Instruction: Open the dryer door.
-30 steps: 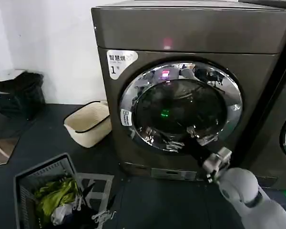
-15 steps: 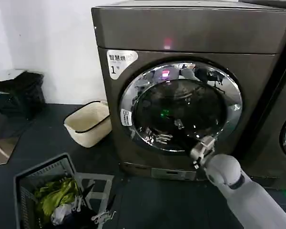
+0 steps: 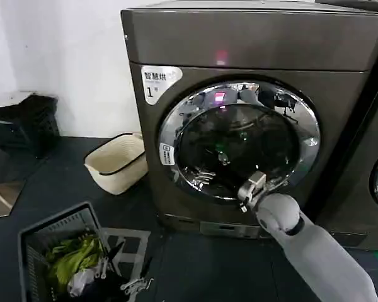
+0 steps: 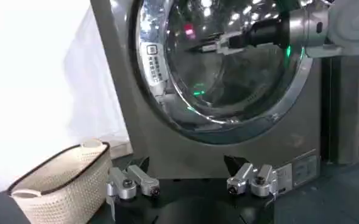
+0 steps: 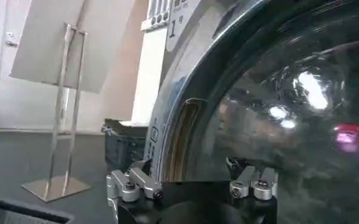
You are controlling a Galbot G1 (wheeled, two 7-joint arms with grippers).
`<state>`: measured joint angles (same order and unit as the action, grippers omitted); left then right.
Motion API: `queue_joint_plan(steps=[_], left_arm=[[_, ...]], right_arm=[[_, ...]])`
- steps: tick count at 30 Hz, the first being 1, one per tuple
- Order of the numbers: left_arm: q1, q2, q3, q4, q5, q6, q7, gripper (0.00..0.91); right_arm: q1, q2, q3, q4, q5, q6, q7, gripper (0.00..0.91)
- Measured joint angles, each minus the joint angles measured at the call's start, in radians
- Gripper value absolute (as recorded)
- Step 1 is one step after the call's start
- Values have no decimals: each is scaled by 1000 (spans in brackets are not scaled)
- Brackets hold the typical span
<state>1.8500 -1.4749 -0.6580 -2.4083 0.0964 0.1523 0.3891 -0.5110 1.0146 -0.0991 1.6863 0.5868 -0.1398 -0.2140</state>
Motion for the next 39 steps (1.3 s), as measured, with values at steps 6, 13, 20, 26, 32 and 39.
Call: queue_joint_plan(steps=[6, 13, 20, 26, 32, 39], left_arm=[[3, -3, 0, -2, 2, 0, 0, 907], [4, -4, -1, -5, 3, 0, 0, 907], [3, -4, -3, -5, 2, 0, 0, 907], [-1, -7, -2, -5, 1, 0, 0, 907], [-2, -8, -3, -7, 0, 0, 1, 907], [-3, -6, -4, -8, -1, 0, 1, 907]], right_arm=[[29, 23, -31, -26, -1, -1, 1, 907], [64, 54, -65, -62, -2, -5, 1, 907], [98, 87, -97, -98, -3, -8, 1, 907], [127, 114, -121, -130, -3, -9, 0, 907], [152, 133, -139, -161, -3, -9, -14, 907], [161, 137, -149, -176, -2, -6, -59, 907]])
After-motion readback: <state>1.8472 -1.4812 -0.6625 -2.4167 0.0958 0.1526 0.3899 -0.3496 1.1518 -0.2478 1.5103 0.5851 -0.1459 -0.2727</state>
